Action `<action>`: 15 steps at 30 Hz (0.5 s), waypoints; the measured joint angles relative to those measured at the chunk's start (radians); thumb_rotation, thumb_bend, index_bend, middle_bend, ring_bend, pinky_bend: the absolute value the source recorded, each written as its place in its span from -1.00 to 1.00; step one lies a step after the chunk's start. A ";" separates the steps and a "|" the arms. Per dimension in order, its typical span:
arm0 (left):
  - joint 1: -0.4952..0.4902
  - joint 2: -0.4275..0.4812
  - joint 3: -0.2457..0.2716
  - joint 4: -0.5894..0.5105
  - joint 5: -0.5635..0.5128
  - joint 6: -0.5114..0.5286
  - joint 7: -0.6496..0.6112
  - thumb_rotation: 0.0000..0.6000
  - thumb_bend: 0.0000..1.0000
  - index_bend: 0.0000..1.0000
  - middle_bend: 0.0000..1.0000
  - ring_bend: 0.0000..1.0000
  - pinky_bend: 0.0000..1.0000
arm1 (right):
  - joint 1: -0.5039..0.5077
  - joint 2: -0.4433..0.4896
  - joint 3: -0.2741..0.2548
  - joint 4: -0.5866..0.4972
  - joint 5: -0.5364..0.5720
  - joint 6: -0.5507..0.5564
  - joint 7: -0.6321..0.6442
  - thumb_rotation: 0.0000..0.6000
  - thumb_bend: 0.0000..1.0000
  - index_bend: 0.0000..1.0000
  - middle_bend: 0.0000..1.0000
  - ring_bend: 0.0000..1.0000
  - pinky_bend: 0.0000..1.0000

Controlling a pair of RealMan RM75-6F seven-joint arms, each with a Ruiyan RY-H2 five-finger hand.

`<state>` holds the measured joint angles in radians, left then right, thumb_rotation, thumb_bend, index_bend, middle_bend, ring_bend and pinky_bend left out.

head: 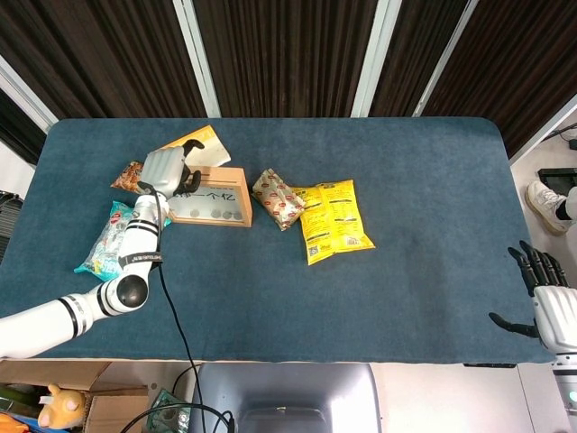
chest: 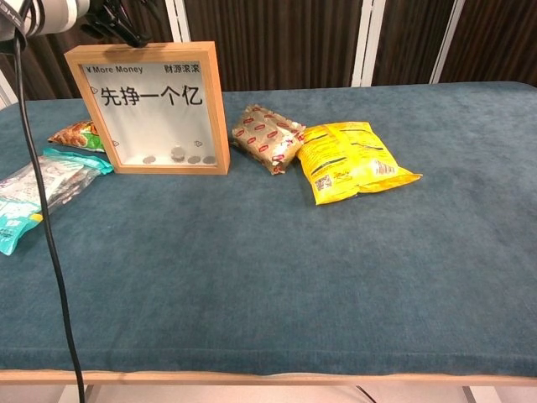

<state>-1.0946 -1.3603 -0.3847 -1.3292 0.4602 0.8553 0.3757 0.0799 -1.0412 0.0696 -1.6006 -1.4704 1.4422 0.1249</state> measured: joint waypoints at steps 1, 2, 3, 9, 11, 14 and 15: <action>0.002 0.002 -0.002 -0.005 0.005 0.004 -0.004 1.00 -0.03 -0.55 1.00 1.00 1.00 | 0.000 0.000 0.000 0.000 -0.001 0.000 0.000 1.00 -0.65 -1.00 -1.00 -1.00 -1.00; 0.004 0.005 -0.004 -0.012 0.012 0.008 -0.009 1.00 -0.04 -0.56 1.00 1.00 1.00 | 0.000 0.000 0.000 0.000 -0.001 0.000 0.000 1.00 -0.65 -1.00 -1.00 -1.00 -1.00; 0.008 0.011 -0.006 -0.025 0.023 0.015 -0.014 1.00 -0.05 -0.57 1.00 1.00 1.00 | 0.001 0.000 0.000 0.000 -0.001 0.000 0.000 1.00 -0.65 -1.00 -1.00 -1.00 -1.00; 0.064 0.081 -0.004 -0.178 0.138 0.095 -0.048 1.00 -0.09 -0.61 1.00 0.97 1.00 | 0.005 -0.005 0.000 0.000 -0.004 -0.006 -0.010 1.00 -0.65 -1.00 -1.00 -1.00 -1.00; 0.100 0.115 0.004 -0.255 0.194 0.132 -0.064 1.00 -0.10 -0.66 0.94 0.83 1.00 | 0.008 -0.008 -0.002 -0.002 -0.009 -0.009 -0.018 1.00 -0.64 -1.00 -1.00 -1.00 -1.00; 0.183 0.181 0.038 -0.397 0.317 0.207 -0.088 1.00 -0.15 -0.76 0.58 0.46 1.00 | 0.010 -0.012 -0.006 -0.008 -0.018 -0.011 -0.029 1.00 -0.64 -1.00 -1.00 -1.00 -1.00; 0.222 0.205 0.060 -0.445 0.376 0.241 -0.098 1.00 -0.17 -0.80 0.42 0.32 1.00 | 0.011 -0.013 -0.008 -0.010 -0.021 -0.011 -0.033 1.00 -0.65 -1.00 -1.00 -1.00 -1.00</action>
<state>-0.8727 -1.1557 -0.3243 -1.7741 0.8364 1.0961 0.2780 0.0906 -1.0541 0.0617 -1.6102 -1.4915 1.4312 0.0923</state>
